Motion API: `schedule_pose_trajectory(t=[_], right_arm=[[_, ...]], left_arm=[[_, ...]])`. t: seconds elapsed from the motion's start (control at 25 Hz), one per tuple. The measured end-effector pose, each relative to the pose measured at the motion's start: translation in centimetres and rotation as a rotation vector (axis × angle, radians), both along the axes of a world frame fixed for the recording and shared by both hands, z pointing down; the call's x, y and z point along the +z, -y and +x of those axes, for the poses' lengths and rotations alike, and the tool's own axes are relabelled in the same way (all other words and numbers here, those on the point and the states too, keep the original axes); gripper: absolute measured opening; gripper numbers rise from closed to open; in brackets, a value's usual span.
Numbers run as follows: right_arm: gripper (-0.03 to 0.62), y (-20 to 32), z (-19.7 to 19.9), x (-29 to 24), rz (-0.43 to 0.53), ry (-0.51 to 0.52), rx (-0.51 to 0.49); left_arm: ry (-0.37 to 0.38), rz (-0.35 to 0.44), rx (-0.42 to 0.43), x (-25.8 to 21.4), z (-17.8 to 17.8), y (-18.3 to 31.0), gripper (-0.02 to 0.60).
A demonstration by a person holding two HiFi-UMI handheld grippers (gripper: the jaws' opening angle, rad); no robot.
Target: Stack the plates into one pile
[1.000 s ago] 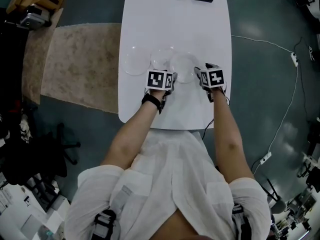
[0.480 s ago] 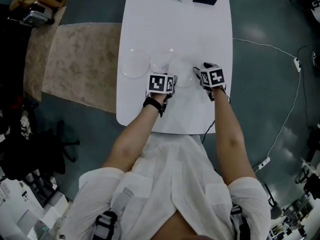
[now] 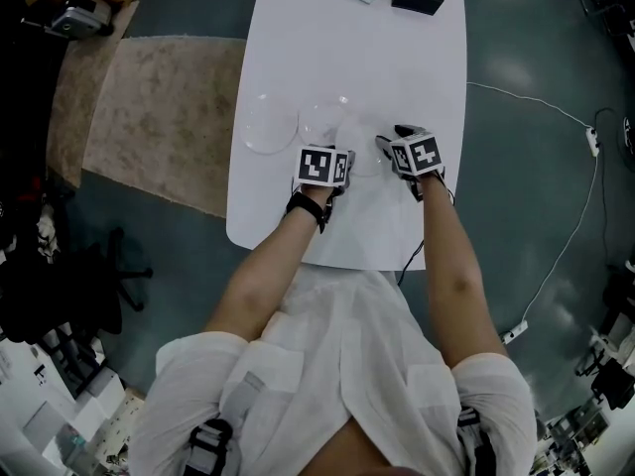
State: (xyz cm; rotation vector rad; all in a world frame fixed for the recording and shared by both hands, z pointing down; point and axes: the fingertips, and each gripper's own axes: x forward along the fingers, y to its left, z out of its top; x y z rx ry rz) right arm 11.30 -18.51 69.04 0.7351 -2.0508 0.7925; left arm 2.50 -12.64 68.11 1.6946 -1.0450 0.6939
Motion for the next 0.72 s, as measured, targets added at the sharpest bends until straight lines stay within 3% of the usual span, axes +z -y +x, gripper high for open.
schedule_pose_trajectory(t=[0.12, 0.36, 0.72], right_arm=[[0.181, -0.1, -0.2, 0.0, -0.018, 0.002, 0.007], [0.134, 0.1, -0.1, 0.2, -0.040, -0.007, 0.043], [0.127, 0.2, -1.0, -0.7, -0.065, -0.066, 0.046]], left_arm=[[0.001, 0.007, -0.009, -0.1, 0.1, 0.1, 0.183], [0.013, -0.002, -0.057, 0.1, -0.2, 0.5, 0.153], [0.025, 0.007, -0.104, -1.0, -1.6, 1.2, 0.124]])
